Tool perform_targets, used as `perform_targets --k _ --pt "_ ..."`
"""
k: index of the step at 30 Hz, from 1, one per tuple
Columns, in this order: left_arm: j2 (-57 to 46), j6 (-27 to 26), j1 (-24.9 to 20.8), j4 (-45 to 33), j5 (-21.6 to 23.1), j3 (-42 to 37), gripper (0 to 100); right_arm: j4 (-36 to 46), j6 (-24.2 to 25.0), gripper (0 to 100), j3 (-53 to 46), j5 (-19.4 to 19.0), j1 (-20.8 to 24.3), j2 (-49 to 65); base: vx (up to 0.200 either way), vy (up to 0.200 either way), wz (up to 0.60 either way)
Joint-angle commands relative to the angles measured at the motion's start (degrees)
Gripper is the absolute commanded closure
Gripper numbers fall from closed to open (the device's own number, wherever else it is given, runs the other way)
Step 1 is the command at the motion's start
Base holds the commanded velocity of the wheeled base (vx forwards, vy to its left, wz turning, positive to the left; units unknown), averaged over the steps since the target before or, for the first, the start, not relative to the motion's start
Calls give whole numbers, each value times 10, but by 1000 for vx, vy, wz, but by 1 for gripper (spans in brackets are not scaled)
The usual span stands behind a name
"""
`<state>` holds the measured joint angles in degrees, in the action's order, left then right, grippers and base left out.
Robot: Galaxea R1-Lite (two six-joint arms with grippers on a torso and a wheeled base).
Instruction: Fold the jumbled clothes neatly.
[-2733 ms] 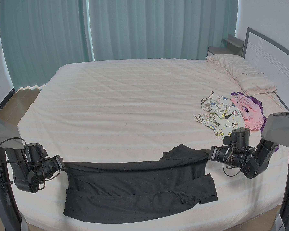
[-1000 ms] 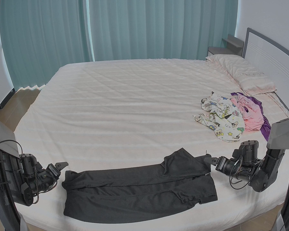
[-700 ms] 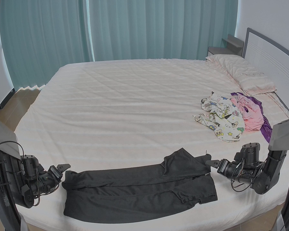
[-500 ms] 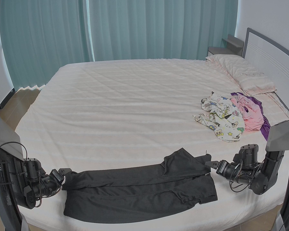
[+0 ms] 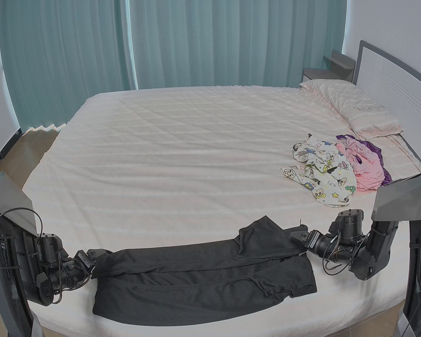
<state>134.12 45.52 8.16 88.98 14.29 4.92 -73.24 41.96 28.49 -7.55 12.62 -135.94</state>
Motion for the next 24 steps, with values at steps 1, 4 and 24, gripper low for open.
perform_targets --k 1,4,24 --pt "3 0 0 10 0 -1 0 4 0 100 20 0 7 -26 0 0 0" --pt "4 0 -1 10 0 0 0 6 0 100 29 3 14 -35 0 0 0" --pt "4 -1 -1 10 0 -2 0 -73 5 0 -37 29 11 -50 0 0 0"
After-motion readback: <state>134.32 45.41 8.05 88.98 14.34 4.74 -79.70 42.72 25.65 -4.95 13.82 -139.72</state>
